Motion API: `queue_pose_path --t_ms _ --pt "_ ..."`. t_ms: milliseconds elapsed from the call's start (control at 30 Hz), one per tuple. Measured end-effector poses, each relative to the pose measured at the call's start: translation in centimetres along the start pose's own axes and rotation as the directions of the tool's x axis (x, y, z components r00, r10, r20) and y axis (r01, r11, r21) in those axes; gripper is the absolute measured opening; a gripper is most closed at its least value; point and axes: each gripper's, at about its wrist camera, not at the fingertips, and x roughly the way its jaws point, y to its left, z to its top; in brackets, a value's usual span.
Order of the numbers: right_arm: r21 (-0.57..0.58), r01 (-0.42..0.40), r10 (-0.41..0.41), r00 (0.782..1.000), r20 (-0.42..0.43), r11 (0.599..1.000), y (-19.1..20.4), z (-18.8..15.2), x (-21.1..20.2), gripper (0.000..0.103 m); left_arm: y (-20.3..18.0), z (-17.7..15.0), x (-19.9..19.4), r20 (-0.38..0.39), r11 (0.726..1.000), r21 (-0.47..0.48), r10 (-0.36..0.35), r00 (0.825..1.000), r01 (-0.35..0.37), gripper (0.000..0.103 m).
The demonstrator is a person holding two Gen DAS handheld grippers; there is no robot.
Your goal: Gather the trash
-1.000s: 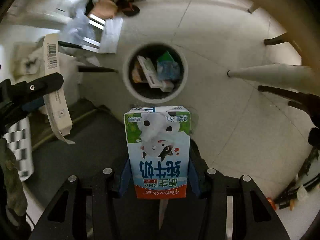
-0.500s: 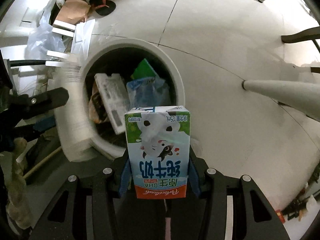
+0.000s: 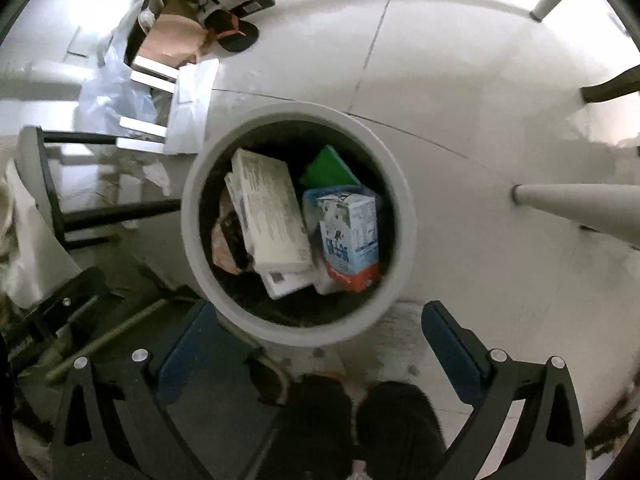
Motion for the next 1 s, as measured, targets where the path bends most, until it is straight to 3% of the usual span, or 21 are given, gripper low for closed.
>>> queue_pose_path --t_ms 167,333,633,767,1000 --pt "0.013 0.138 -0.139 0.987 0.076 0.990 0.5 -2.9 -4.3 0.103 -0.5 -1.9 -3.7 0.036 0.998 0.038 0.054 0.998 -0.055 0.100" --pt "0.045 0.164 -0.168 0.980 0.104 0.985 0.0 -5.2 -10.5 0.103 -2.6 -2.9 -8.5 0.045 0.994 0.075 0.077 0.996 -0.081 0.100" --pt "0.041 0.071 -0.077 0.984 0.158 0.997 0.0 -9.4 -28.3 0.103 -5.8 -4.7 -24.0 0.066 0.989 0.142 0.032 0.997 -0.041 0.100" --pt "0.066 -0.014 0.004 0.988 0.151 0.998 -1.1 -11.2 -36.9 0.103 -7.7 -4.9 -30.6 0.061 0.976 0.220 -0.008 0.998 -0.005 0.100" --pt "0.132 -0.177 0.159 0.978 0.137 0.975 -1.8 -13.7 -46.9 0.103 -9.1 -3.8 -40.7 0.027 0.929 0.341 -0.160 0.987 0.141 0.100"
